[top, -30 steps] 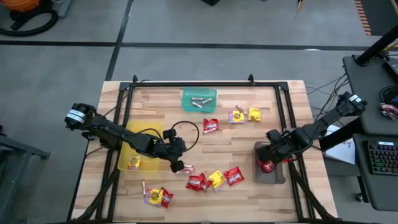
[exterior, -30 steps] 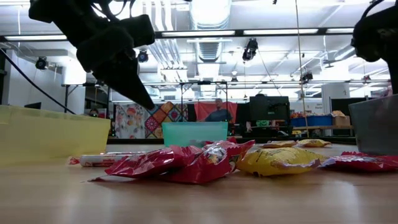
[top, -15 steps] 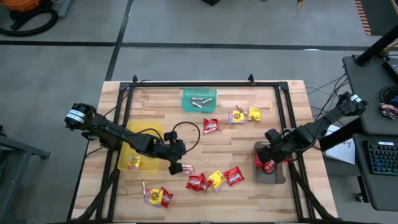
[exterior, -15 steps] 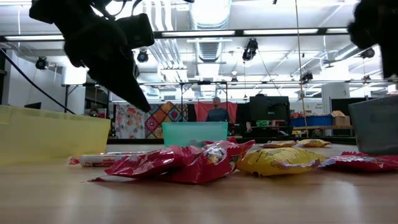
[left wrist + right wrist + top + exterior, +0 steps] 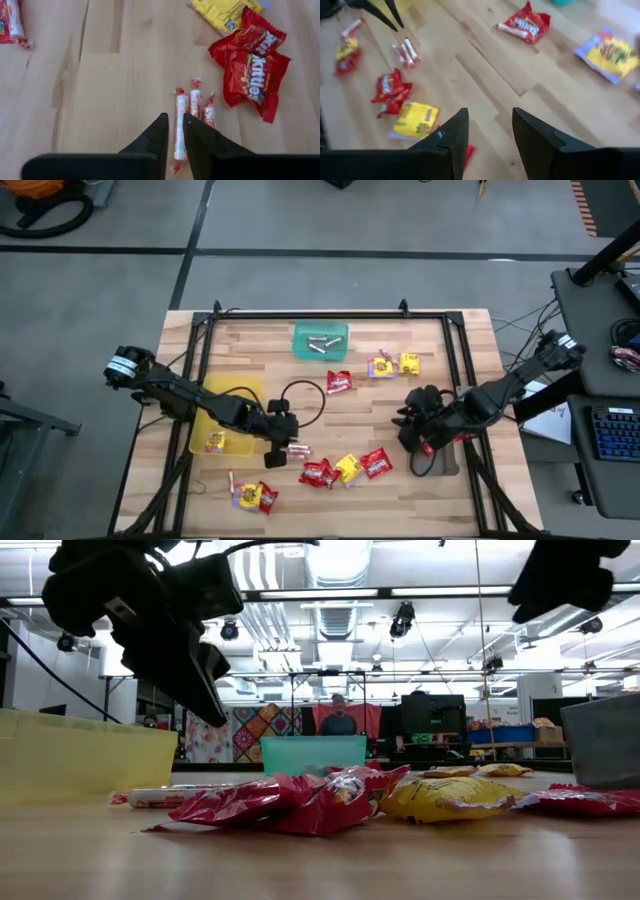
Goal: Sort candy
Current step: Put the white candy into the green bin
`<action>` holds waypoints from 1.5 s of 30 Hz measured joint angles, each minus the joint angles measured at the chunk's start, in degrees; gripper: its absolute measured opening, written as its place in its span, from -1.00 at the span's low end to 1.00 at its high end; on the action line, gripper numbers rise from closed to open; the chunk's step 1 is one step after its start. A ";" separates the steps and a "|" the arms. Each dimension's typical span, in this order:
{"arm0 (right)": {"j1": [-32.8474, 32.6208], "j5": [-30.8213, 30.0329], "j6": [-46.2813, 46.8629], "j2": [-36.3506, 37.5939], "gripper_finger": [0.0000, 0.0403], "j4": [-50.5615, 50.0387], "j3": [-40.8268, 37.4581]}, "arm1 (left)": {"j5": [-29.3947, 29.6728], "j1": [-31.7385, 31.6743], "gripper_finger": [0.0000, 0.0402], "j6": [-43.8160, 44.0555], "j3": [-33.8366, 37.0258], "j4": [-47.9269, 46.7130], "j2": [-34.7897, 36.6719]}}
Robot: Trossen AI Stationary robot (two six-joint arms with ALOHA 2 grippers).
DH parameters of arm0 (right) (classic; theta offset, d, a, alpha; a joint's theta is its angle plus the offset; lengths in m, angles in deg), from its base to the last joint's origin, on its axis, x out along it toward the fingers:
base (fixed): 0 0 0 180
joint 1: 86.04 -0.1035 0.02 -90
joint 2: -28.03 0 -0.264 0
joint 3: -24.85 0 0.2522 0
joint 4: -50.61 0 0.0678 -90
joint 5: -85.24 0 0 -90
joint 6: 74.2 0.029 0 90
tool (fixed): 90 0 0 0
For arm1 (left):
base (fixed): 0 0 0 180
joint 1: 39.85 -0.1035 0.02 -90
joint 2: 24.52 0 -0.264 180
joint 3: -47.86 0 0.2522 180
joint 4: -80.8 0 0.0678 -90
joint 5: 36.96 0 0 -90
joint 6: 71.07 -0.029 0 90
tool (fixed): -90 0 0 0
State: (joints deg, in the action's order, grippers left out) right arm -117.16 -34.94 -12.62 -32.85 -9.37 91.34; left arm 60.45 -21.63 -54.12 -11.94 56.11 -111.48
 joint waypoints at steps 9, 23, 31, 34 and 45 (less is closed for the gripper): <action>0.00 -0.02 -4.95 -8.65 -0.34 0.74 1.28 | 4.59 1.96 -0.39 4.84 3.91 6.27 -0.02; 0.02 0.02 -8.06 -9.71 -0.25 3.27 1.42 | 3.47 3.23 -0.41 6.98 3.07 11.66 -8.59; 0.02 0.00 -9.10 -9.64 -0.25 4.24 1.42 | 3.57 3.16 -0.41 7.16 2.71 11.17 -10.84; 0.02 0.00 -9.18 -9.66 -0.26 5.25 1.42 | 3.86 3.16 -0.41 7.02 2.69 10.76 -10.48; 0.02 -0.02 -9.15 -9.68 -0.26 5.71 1.42 | 4.29 3.10 -0.41 6.95 2.66 8.49 -7.59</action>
State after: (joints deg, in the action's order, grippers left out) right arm -117.13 -34.96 -21.78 -42.53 -3.66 92.76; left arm 64.74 -18.53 -47.17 -9.27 64.59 -119.07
